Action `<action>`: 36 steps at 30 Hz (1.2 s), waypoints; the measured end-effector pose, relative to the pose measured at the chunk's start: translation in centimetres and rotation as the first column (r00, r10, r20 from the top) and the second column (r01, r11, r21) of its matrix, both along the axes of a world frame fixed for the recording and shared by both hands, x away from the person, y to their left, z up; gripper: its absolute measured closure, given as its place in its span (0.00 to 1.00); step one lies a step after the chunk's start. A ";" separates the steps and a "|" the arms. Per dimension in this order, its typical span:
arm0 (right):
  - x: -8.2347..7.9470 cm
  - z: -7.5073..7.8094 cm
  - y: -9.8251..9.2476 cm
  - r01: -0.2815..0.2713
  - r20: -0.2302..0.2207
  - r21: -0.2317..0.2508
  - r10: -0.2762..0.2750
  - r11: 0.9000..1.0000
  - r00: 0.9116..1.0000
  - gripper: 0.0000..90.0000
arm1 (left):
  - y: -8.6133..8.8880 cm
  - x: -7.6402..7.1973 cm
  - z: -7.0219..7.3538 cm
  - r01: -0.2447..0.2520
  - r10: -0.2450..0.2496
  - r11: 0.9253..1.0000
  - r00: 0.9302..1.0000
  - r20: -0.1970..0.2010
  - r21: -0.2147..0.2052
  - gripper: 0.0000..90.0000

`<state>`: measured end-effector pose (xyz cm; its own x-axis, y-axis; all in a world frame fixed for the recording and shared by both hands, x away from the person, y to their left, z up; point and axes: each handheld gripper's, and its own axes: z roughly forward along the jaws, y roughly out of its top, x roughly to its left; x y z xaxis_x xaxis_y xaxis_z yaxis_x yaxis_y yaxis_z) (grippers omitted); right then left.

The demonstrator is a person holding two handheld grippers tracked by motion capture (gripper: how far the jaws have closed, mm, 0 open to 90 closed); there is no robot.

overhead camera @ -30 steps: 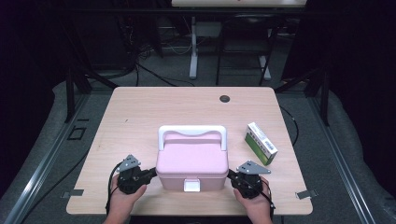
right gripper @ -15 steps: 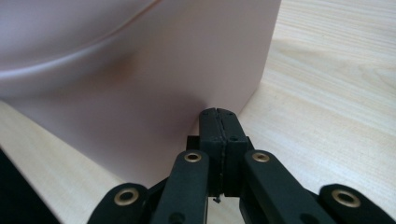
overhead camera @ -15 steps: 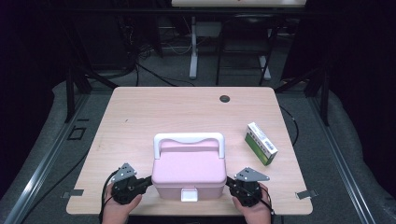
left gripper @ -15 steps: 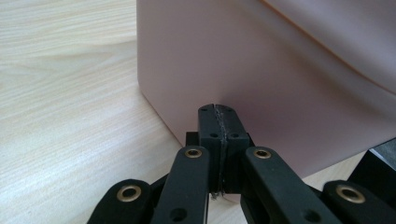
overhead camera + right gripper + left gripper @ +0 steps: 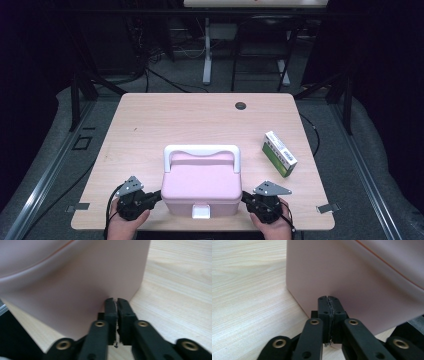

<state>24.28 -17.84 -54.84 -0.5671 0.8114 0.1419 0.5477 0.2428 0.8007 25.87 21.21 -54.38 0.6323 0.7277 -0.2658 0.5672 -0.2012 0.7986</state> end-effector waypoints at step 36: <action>2.0 9.6 -2.8 -0.057 0.108 0.030 0.053 0.998 0.993 0.66 | 1.6 2.9 8.5 0.045 -0.045 0.999 0.998 0.034 -0.012 0.63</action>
